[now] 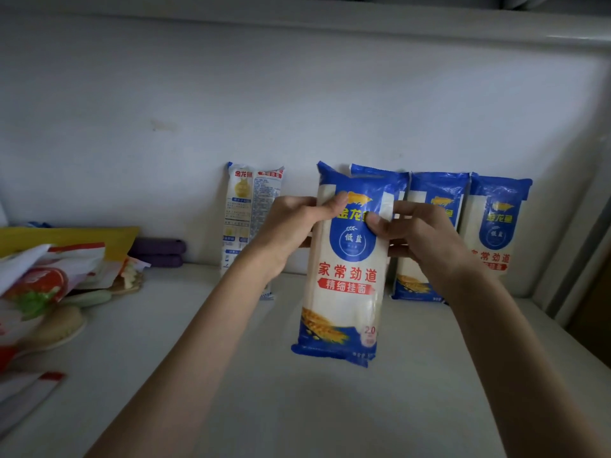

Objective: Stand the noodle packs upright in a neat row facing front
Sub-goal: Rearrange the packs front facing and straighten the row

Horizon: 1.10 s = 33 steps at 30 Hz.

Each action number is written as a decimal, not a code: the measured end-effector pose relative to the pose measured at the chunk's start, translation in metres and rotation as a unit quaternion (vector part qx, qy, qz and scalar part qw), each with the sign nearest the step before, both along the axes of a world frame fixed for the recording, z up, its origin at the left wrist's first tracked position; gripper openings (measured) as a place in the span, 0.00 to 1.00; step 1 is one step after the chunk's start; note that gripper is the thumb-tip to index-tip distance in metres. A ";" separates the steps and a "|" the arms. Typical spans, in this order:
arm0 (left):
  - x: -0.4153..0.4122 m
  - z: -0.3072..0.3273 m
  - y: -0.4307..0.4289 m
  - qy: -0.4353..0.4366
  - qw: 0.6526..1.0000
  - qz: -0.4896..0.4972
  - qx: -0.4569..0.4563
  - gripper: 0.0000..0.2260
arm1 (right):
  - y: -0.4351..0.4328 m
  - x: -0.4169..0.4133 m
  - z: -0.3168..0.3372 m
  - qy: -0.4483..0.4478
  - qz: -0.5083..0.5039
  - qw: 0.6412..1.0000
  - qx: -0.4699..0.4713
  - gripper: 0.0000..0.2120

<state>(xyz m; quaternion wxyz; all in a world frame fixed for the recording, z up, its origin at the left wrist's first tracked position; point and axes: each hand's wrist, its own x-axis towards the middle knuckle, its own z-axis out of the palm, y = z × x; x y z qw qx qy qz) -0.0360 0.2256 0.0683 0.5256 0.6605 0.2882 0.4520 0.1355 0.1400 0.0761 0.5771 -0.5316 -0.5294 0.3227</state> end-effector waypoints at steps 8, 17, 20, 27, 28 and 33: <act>0.007 -0.013 0.002 -0.043 0.998 0.034 0.025 0.03 | 0.007 0.004 -0.001 -0.047 -0.015 0.998 -0.029 0.18; 0.003 -0.020 0.011 -0.004 1.000 0.013 0.007 0.07 | 0.021 0.004 -0.036 -0.165 0.056 0.958 -0.227 0.22; -0.001 -0.021 0.014 0.021 0.999 -0.025 -0.002 0.10 | 0.023 0.004 -0.046 -0.152 0.070 0.970 -0.176 0.22; -0.006 -0.033 0.018 0.125 0.992 0.002 0.016 0.17 | 0.028 0.007 -0.053 -0.180 0.085 0.967 -0.161 0.20; -0.005 -0.036 0.020 0.112 0.994 0.013 0.009 0.17 | 0.029 0.008 -0.056 -0.197 0.091 0.959 -0.181 0.21; -0.003 -0.041 0.025 0.098 0.994 0.037 0.022 0.16 | 0.038 0.003 -0.082 -0.190 0.045 0.968 -0.160 0.16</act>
